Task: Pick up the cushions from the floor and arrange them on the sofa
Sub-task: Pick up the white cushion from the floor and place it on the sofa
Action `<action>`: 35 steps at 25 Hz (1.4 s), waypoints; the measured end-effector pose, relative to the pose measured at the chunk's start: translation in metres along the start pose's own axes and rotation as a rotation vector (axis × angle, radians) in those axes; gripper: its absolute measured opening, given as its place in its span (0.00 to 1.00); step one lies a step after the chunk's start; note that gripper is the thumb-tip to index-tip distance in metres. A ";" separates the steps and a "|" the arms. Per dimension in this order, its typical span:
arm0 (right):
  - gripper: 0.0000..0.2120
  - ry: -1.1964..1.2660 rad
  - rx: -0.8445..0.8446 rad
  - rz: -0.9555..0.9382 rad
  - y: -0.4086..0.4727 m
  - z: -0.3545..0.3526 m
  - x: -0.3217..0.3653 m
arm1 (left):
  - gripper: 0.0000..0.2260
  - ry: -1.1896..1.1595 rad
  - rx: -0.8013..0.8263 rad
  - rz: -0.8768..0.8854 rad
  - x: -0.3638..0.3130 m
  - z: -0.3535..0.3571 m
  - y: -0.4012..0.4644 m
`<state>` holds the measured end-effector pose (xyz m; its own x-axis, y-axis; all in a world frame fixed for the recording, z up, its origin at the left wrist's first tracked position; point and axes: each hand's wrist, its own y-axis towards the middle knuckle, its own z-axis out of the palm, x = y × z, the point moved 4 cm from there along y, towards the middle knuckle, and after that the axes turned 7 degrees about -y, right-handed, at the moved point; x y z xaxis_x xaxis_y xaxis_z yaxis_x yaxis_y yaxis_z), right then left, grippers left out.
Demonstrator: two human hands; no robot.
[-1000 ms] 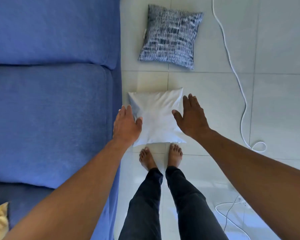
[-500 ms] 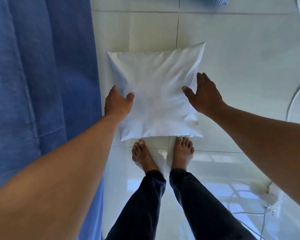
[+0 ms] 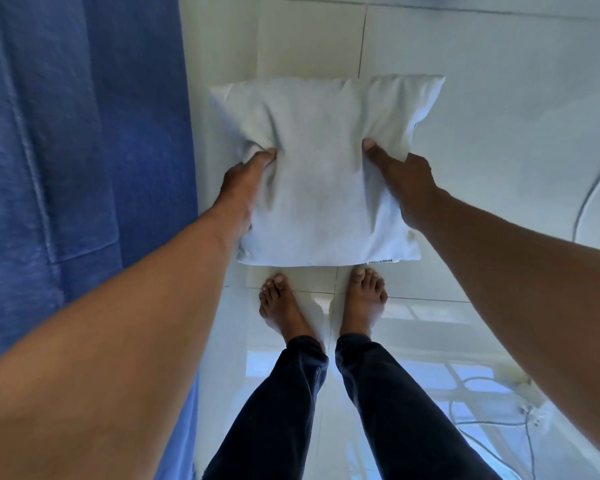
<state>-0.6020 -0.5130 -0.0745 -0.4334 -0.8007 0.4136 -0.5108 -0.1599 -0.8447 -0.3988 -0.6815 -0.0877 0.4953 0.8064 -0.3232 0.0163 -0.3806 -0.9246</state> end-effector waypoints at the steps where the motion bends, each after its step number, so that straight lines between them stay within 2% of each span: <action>1: 0.30 0.026 0.005 -0.016 -0.018 -0.007 0.012 | 0.26 -0.013 0.007 0.033 -0.010 0.002 -0.026; 3: 0.28 0.066 0.006 -0.047 -0.053 -0.024 0.034 | 0.16 -0.040 0.012 0.089 -0.028 0.000 -0.074; 4: 0.25 0.078 0.004 -0.056 -0.072 -0.032 0.046 | 0.14 -0.052 0.023 0.110 -0.037 -0.002 -0.097; 6: 0.20 0.096 -0.002 -0.081 -0.110 -0.049 0.070 | 0.14 -0.087 0.048 0.146 -0.056 -0.009 -0.140; 10: 0.24 0.132 -0.028 -0.145 -0.196 -0.089 0.125 | 0.13 -0.147 0.080 0.226 -0.103 -0.034 -0.235; 15: 0.19 0.250 0.021 -0.242 -0.304 -0.131 0.194 | 0.16 -0.220 0.070 0.376 -0.154 -0.073 -0.354; 19: 0.16 0.270 0.044 -0.322 -0.387 -0.143 0.241 | 0.08 -0.292 0.048 0.471 -0.177 -0.117 -0.441; 23: 0.15 0.183 0.028 -0.476 -0.452 -0.129 0.284 | 0.07 -0.355 -0.009 0.567 -0.181 -0.166 -0.497; 25: 0.16 0.130 0.063 -0.541 -0.478 -0.109 0.310 | 0.09 -0.425 -0.057 0.607 -0.178 -0.201 -0.514; 27: 0.12 0.079 0.105 -0.577 -0.494 -0.088 0.332 | 0.10 -0.481 -0.100 0.636 -0.175 -0.232 -0.518; 31: 0.07 -0.025 0.172 -0.648 -0.525 -0.022 0.371 | 0.10 -0.585 -0.177 0.644 -0.169 -0.298 -0.516; 35: 0.08 -0.092 0.221 -0.674 -0.542 0.063 0.410 | 0.13 -0.677 -0.252 0.603 -0.183 -0.373 -0.501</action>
<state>-0.4556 -0.7909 0.5316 -0.0066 -0.5303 0.8478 -0.4789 -0.7426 -0.4682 -0.1735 -0.8072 0.5098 -0.1279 0.5029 -0.8548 0.1485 -0.8425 -0.5178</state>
